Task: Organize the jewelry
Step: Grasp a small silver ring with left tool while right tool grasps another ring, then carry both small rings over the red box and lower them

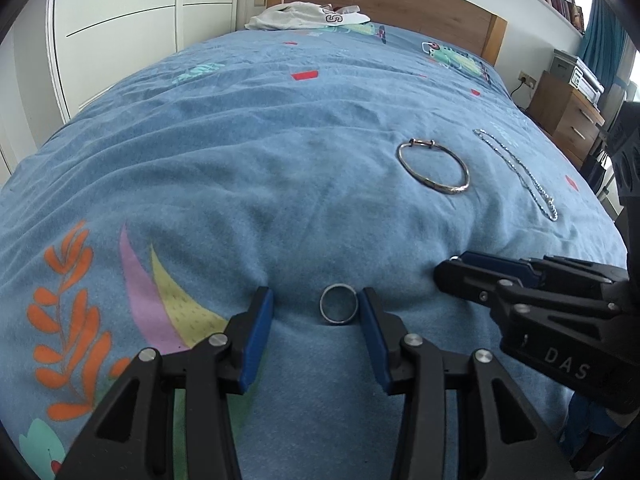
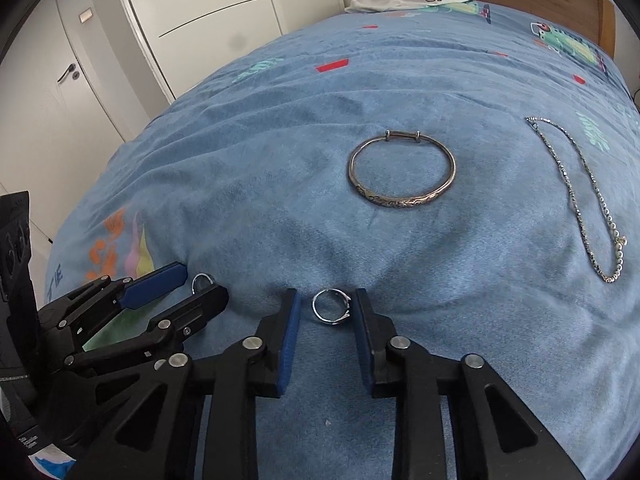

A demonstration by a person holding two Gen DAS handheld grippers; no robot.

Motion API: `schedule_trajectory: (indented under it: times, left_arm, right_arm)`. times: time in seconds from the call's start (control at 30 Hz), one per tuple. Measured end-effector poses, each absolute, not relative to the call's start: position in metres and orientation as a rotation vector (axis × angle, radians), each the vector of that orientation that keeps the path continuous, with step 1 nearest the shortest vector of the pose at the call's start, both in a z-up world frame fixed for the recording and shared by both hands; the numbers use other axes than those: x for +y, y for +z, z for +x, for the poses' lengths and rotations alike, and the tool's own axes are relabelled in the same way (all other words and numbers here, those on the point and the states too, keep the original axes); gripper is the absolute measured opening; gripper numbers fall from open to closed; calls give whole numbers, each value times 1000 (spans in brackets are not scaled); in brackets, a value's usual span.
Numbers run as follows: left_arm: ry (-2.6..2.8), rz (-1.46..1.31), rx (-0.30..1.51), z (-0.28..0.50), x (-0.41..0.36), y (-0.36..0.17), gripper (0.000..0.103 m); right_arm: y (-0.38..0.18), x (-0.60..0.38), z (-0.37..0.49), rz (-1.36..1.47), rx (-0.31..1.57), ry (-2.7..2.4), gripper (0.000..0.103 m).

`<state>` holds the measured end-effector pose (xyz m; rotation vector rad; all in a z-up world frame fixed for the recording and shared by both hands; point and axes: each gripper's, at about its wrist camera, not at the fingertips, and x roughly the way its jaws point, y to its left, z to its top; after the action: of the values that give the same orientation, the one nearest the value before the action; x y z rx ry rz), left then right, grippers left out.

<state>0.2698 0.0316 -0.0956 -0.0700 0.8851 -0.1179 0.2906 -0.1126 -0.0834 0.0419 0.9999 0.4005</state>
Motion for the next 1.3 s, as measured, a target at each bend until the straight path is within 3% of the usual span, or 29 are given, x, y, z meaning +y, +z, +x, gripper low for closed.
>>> schedule_trajectory:
  times: [0.17,0.23,0.3,0.83,1.3]
  left_arm:
    - [-114,-47,872,269,28,-96,37]
    - [-114,-39,867,268,27,-95,31]
    - [-122,-37,859,266,27,-93,19]
    - [-159,-87,851,246,30,-71,19]
    - [-279,-39,810,197,-12,-21,19]
  right_arm:
    - [-88,-113,293,61,989,406,20]
    - [-87,-113,293,69,987,407,20]
    - [-83,-117,288,79,981,407,20]
    - [-36,-154,234,128,922,379,19]
    - [0,-212,152,183,880,273,19]
